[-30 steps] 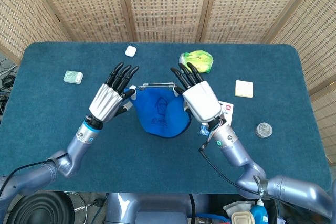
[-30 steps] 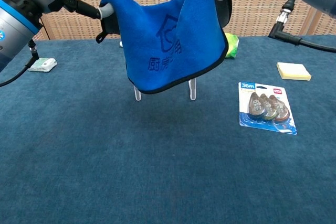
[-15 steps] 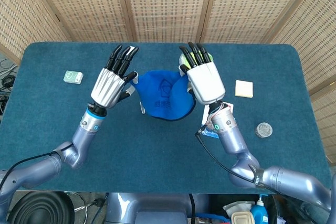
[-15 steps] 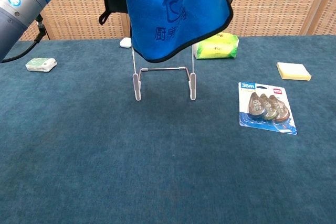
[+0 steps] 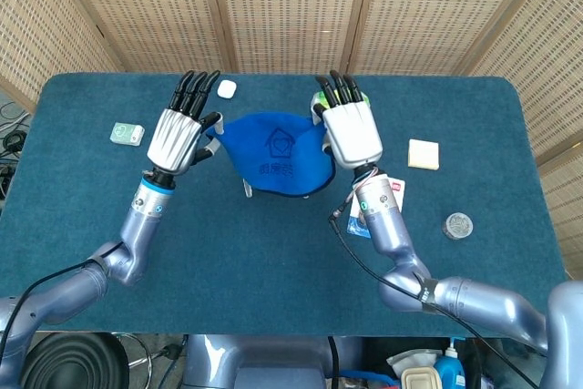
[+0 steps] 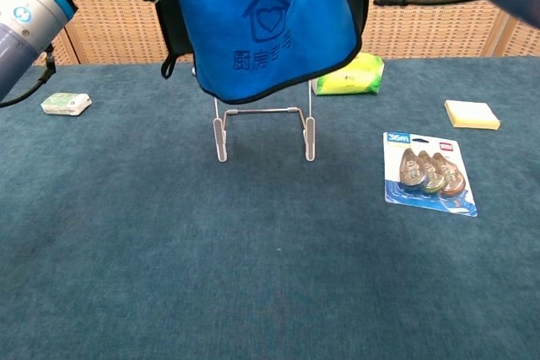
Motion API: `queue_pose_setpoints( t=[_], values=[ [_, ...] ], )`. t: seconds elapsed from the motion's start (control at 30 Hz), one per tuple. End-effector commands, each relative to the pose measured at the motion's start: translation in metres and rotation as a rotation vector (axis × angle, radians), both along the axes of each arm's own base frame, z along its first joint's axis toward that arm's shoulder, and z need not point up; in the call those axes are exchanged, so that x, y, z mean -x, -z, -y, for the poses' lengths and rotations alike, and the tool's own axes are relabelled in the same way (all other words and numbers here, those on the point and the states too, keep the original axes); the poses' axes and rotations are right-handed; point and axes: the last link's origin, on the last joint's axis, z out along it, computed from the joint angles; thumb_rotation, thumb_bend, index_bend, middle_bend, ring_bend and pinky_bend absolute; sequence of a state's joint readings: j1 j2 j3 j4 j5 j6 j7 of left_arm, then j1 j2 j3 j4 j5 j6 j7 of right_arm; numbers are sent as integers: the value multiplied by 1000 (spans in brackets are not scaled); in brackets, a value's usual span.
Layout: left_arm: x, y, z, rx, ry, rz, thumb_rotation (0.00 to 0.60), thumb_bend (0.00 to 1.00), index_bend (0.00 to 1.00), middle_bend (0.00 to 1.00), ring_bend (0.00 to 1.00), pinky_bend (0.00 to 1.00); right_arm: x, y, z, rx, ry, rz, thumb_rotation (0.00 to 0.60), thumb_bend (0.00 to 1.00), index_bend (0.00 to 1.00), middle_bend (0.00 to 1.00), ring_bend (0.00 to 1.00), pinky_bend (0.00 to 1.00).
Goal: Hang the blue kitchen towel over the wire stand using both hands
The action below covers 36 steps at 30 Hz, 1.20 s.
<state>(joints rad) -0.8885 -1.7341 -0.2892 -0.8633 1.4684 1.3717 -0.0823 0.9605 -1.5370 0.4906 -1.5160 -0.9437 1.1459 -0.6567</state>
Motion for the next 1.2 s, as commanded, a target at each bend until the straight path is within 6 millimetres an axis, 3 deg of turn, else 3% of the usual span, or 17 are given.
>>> queue_pose_setpoints(
  t=[0.03, 0.33, 1.1, 1.2],
  values=[
    [16, 4, -3, 28, -36, 2, 600, 407, 714, 0, 0, 0, 5, 15, 2, -27, 21, -4, 600, 543, 632, 130, 0, 93],
    [38, 14, -11, 64, -87, -10, 600, 407, 714, 0, 0, 0, 14, 39, 9, -57, 44, -17, 600, 543, 632, 130, 0, 93],
    [47, 43, -15, 142, -135, -26, 600, 403, 713, 0, 0, 0, 39, 60, 18, -91, 83, -37, 600, 543, 632, 132, 0, 93],
    [47, 45, -15, 147, -131, -26, 600, 399, 655, 0, 0, 0, 41, 60, 19, -94, 84, -35, 600, 537, 580, 132, 0, 93]
  ],
)
